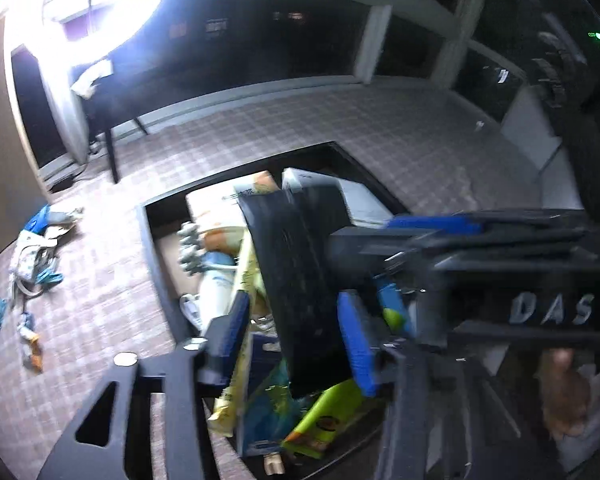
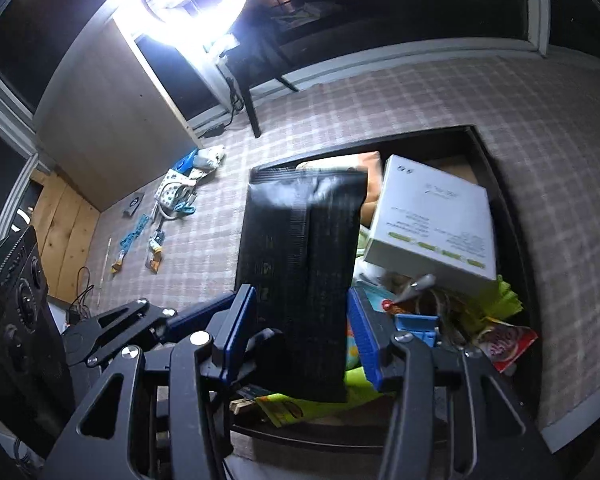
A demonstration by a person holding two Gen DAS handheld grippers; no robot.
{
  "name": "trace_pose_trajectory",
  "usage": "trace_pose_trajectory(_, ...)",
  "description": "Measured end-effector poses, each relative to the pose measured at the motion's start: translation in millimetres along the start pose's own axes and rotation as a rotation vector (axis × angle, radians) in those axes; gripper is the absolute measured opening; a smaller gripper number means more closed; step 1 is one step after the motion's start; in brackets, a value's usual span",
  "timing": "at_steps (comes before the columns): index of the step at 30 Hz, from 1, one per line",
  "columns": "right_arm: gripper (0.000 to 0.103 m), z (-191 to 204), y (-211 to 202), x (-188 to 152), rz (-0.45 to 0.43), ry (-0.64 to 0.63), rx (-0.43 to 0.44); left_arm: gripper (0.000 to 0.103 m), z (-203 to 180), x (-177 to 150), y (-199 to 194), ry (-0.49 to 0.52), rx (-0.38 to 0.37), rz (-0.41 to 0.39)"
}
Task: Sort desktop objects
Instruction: 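Carry the black wipes pack over the bin and open the left tool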
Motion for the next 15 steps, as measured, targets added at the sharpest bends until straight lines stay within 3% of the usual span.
trace_pose_trajectory(2,0.047,0,-5,-1,-0.026,-0.012,-0.050,0.050,6,0,-1,-0.021,0.012,0.005)
trace_pose_trajectory(7,0.049,0,-5,-6,-0.028,-0.002,-0.048,0.050,24,-2,-14,-0.064,0.048,-0.015)
trace_pose_trajectory(15,0.052,32,-5,-15,-0.035,-0.044,-0.042,0.060,46,-16,-40,-0.104,0.130,-0.059)
Point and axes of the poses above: each gripper's, at about its wrist camera, not at the fingertips, and y roughly the way its jaws point, z to its left, x to its top, the point moved 1 cm from there along y, roughly the way its jaws point, and after that the axes turned 3 degrees about z, right-handed, at the moved point
